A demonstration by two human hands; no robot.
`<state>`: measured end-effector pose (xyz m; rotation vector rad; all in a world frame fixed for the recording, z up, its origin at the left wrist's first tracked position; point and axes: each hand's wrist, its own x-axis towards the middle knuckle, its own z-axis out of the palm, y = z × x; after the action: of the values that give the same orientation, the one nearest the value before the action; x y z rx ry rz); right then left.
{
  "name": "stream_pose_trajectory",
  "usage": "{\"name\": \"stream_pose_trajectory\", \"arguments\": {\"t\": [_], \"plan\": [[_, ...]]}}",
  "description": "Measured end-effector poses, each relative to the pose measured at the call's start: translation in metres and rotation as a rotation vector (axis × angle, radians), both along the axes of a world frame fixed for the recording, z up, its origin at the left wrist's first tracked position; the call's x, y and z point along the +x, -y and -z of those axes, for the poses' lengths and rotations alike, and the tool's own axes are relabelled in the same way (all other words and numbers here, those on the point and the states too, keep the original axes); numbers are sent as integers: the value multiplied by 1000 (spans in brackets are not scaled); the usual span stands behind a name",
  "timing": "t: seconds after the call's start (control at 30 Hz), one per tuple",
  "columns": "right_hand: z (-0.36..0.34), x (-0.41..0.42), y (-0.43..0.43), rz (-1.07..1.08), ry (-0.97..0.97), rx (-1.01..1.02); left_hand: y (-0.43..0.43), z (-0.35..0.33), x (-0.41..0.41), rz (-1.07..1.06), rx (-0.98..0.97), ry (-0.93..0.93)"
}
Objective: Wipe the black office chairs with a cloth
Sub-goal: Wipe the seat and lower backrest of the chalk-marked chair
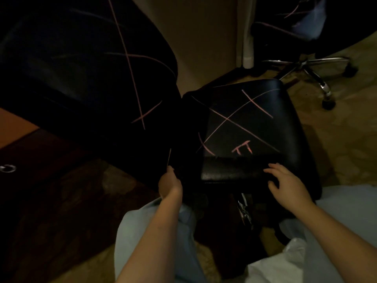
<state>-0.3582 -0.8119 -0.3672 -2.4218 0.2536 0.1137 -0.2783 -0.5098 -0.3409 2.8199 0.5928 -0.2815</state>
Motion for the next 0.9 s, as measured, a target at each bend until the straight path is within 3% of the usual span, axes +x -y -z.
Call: {"name": "stream_pose_trajectory", "arguments": {"t": [0.13,0.23,0.33,0.5,0.9], "plan": [[1,-3,13,201,16,-28,9,3,-6,-70,-24,-6],[2,0,22,302,-85,-70,19,5,-14,-67,-53,32],[6,0,18,231,-168,-203,33,3,-14,-132,-40,19],[0,-3,16,122,-280,-364,72,-5,-20,-58,-47,82],[-12,-25,16,-89,-346,-447,137,8,-84,342,-196,122]]}}
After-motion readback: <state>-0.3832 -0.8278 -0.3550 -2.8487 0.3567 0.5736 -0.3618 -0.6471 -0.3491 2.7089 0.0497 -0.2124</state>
